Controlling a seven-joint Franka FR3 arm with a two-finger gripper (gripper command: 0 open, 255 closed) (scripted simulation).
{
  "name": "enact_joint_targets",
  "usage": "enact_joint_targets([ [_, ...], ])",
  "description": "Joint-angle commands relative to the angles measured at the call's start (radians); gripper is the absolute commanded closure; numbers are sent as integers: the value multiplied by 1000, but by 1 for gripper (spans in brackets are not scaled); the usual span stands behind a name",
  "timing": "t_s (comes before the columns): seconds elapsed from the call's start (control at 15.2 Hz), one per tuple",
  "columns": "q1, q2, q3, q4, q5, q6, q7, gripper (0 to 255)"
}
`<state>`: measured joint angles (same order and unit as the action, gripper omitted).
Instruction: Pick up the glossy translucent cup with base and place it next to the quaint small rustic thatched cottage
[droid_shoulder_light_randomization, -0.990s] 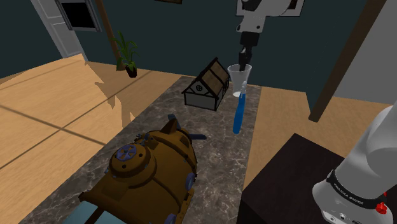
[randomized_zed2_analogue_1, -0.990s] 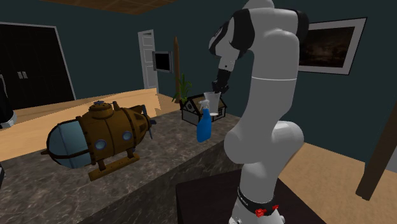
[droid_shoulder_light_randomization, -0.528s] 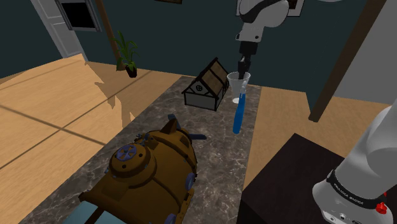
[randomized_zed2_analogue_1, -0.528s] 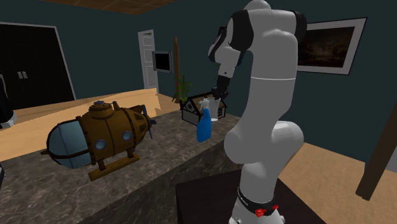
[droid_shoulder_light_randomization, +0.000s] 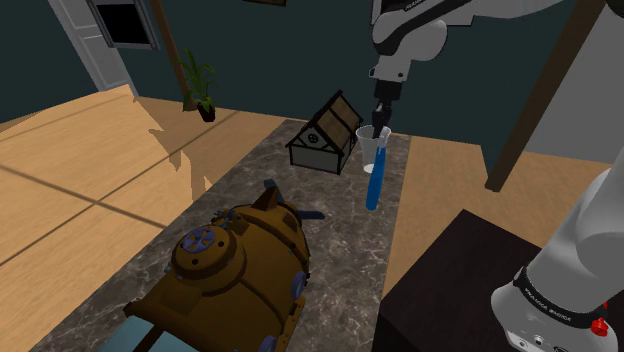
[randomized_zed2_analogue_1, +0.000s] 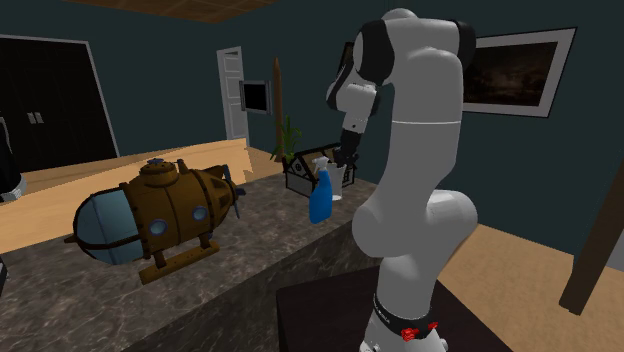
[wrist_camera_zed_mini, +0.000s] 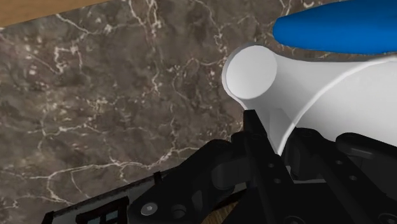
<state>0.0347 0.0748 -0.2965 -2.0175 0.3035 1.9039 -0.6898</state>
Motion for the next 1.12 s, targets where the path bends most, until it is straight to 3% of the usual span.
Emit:
enact_joint_targets([
  [0.0,0,11,1,-12,6,22,-8,255],
  [0.26,0,35,2,-39,20,69,-27,255],
  [0.79,0,37,3,-41,21,72,-28,255],
  [0.86,0,37,3,-41,21,72,-28,0],
  [1.06,0,37,3,-41,21,72,-28,0],
])
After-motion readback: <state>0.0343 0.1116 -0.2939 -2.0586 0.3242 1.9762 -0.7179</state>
